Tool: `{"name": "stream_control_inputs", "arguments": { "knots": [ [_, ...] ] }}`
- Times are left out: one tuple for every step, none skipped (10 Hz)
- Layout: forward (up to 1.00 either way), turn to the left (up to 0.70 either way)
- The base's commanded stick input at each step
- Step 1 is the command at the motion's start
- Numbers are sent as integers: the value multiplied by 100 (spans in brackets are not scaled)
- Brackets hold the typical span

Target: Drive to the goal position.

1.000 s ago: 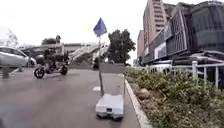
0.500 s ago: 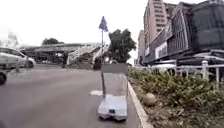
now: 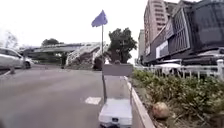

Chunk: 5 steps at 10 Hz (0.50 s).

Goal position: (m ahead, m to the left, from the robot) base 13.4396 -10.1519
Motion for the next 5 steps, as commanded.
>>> {"name": "stream_control_inputs", "arguments": {
  "knots": [
    [45,3],
    [45,3],
    [45,3],
    [45,3],
    [45,3]
  ]
}}
